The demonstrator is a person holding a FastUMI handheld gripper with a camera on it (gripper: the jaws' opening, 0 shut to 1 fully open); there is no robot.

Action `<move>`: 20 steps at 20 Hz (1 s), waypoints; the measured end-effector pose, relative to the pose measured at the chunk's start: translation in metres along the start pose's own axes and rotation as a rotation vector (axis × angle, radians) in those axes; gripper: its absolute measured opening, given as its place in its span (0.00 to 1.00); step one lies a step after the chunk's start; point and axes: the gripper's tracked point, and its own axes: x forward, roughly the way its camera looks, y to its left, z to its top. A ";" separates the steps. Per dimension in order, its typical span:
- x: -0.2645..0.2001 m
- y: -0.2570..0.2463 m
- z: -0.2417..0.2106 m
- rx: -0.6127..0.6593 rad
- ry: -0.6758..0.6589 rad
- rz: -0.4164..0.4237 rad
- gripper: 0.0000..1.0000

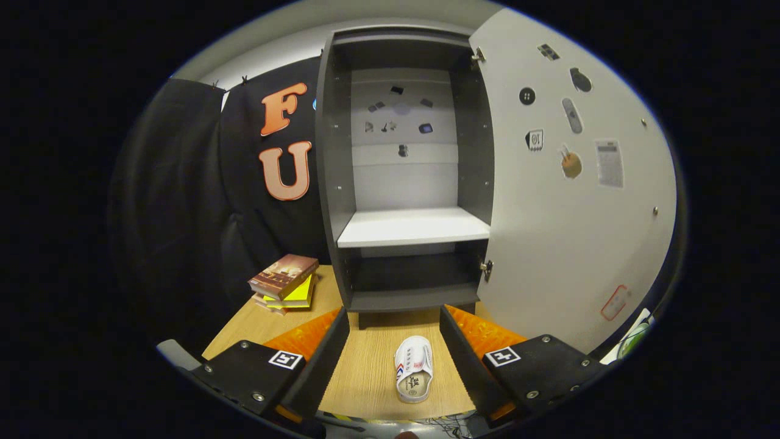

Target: Open the shoe cabinet door, grab the shoes and put them into the shoe cabinet, then close the shoe cabinet door.

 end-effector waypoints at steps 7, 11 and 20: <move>0.048 -0.003 -0.095 0.022 0.218 0.010 0.94; 0.063 -0.004 -0.139 0.028 0.319 0.014 0.94; 0.102 -0.004 -0.219 0.093 0.492 0.036 0.93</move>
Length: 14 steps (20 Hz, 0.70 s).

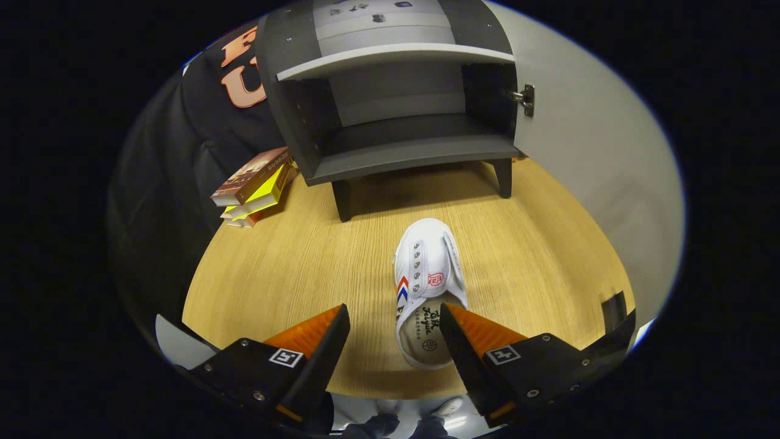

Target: Open the shoe cabinet door, grab the shoes and put them into the shoe cabinet, then close the shoe cabinet door.

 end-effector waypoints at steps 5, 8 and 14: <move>0.029 -0.001 -0.017 0.006 0.067 0.003 0.85; 0.039 0.000 -0.021 -0.002 0.086 0.000 0.69; 0.048 -0.008 -0.025 0.027 0.105 -0.015 0.26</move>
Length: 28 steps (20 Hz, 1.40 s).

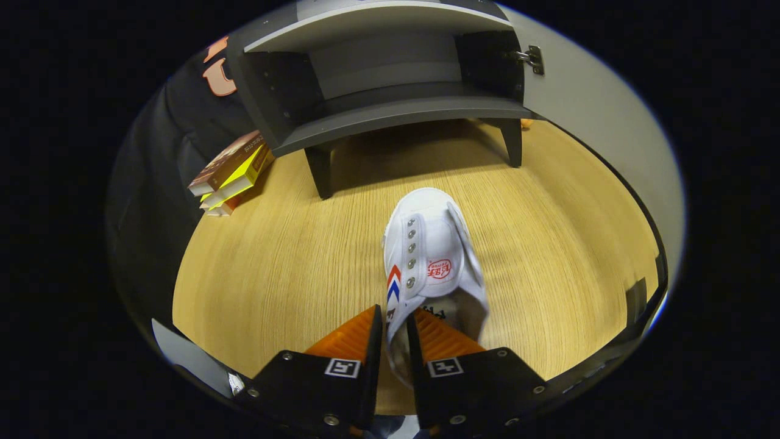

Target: Open the shoe cabinet door, grab the shoes and put them into the shoe cabinet, then close the shoe cabinet door.

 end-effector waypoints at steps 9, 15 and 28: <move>-0.012 0.000 0.014 -0.022 -0.026 -0.018 0.00; -0.060 0.006 0.066 -0.039 -0.158 0.004 0.00; -0.219 0.006 0.220 -0.067 -0.553 -0.024 0.00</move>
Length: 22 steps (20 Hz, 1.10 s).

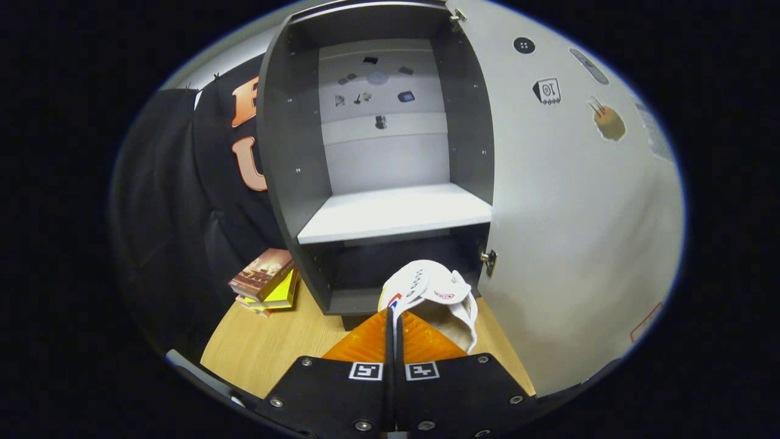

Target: Open the shoe cabinet door, grab the shoes and put them into the shoe cabinet, then close the shoe cabinet door.

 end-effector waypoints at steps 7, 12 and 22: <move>0.021 0.011 0.089 -0.044 -0.135 0.041 0.00; 0.075 0.024 0.141 -0.080 -0.169 0.073 0.00; 0.193 0.043 0.158 -0.137 -0.129 0.079 0.00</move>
